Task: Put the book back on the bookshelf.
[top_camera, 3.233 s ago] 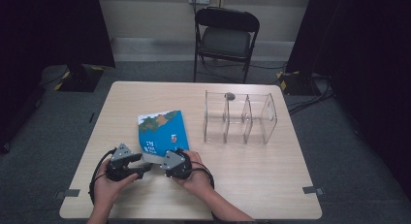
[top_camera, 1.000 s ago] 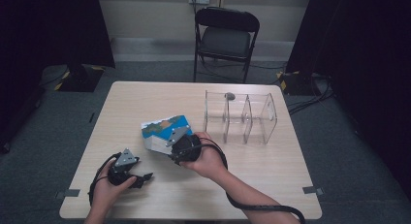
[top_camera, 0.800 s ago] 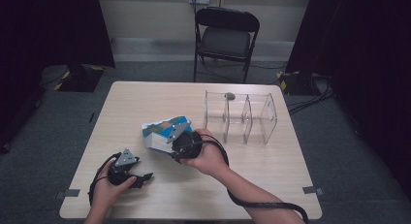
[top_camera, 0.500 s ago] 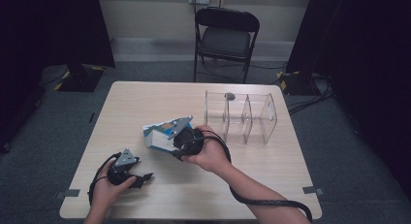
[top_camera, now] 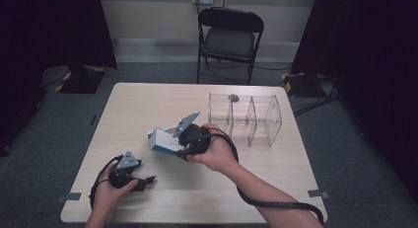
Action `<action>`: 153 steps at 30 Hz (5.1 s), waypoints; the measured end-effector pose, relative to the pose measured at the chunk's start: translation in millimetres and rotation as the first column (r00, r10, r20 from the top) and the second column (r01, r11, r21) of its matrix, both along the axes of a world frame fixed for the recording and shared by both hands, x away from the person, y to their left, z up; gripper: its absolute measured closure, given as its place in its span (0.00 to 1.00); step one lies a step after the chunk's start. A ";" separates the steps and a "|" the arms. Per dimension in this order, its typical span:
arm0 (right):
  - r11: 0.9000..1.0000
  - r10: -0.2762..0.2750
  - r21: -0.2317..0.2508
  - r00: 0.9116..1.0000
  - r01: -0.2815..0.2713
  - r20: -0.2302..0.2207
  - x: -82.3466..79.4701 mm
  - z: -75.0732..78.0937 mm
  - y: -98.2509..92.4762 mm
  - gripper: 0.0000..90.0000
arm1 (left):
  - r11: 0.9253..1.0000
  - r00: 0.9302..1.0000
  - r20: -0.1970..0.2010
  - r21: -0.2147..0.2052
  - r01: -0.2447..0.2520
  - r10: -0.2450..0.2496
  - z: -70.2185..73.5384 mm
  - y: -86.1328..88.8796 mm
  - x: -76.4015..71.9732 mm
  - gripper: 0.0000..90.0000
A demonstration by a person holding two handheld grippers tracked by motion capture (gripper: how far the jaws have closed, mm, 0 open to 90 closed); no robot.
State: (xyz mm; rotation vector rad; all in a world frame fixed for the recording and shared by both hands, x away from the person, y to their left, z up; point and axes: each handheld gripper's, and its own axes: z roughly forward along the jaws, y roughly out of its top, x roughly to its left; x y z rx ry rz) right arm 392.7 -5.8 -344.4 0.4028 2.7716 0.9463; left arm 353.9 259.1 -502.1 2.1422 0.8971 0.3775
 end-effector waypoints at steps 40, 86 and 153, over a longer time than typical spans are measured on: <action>0.999 -0.044 0.022 0.993 0.046 -0.106 8.8 35.4 3.7 0.69 | 1.000 1.000 0.004 0.013 0.015 -0.016 0.9 2.3 1.4 0.17; 0.995 -0.068 0.060 0.974 0.082 -0.214 37.4 67.6 9.5 0.67 | 1.000 1.000 -0.002 0.007 0.013 -0.013 0.6 1.9 0.9 0.17; 0.996 0.032 0.091 0.994 -0.023 -0.103 45.9 57.0 19.7 0.61 | 1.000 1.000 0.001 0.013 0.023 -0.023 0.6 2.8 1.3 0.17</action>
